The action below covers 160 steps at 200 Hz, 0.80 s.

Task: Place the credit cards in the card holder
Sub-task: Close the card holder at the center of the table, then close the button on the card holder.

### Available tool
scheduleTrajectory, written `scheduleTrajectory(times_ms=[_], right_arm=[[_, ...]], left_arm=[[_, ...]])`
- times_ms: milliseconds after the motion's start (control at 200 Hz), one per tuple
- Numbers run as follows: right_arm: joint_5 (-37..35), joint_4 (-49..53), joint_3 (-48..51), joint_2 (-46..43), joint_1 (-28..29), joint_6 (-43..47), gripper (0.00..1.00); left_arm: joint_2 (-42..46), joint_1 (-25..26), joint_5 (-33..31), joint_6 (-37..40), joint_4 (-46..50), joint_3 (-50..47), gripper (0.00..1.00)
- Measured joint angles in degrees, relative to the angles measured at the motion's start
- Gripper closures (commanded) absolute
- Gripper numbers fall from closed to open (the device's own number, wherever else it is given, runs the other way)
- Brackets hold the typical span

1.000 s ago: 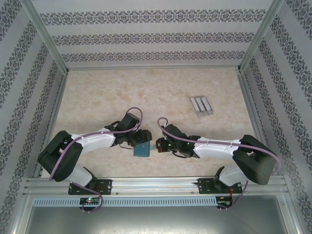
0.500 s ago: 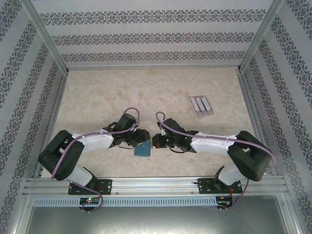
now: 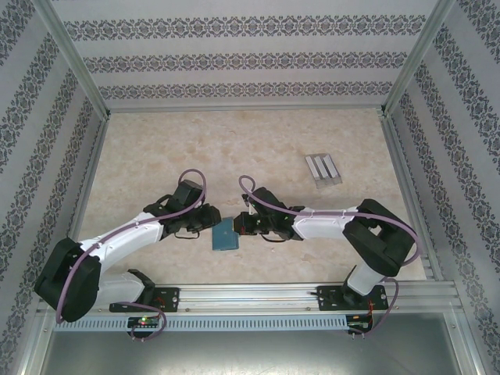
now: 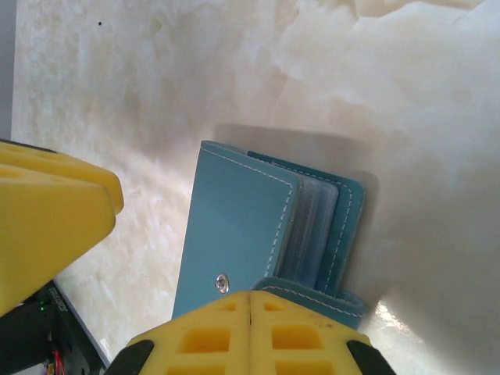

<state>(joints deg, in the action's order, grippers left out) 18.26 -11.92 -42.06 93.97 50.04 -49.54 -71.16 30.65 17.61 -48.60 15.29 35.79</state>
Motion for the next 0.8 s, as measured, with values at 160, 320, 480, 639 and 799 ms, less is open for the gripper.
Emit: scheduleTrajectory(times_ms=[160, 320, 480, 639, 799], right_arm=[[1.11, -0.33, -0.33, 0.37, 0.00, -0.09, 1.00], [2.51, -0.17, -1.14, 0.50, 0.00, -0.07, 1.00], [3.48, 0.20, -2.43, 1.44, 0.35, -0.02, 1.00], [3.13, 2.27, -3.72, 1.86, 1.55, 0.39, 1.00], [3.04, 2.45, -4.09, 3.96, 1.60, 0.42, 1.00]], left_arm=[[-1.92, -0.02, 1.11, 0.59, -0.04, -2.89, 0.78], [-5.49, -0.02, 1.40, 0.57, -0.37, -3.96, 0.78], [-6.78, -0.02, 1.86, 0.57, -1.68, -3.93, 0.76], [-7.34, -0.02, 2.16, 0.57, -2.29, -3.93, 0.76], [-7.67, -0.02, 2.60, 0.52, -2.95, -3.91, 0.77]])
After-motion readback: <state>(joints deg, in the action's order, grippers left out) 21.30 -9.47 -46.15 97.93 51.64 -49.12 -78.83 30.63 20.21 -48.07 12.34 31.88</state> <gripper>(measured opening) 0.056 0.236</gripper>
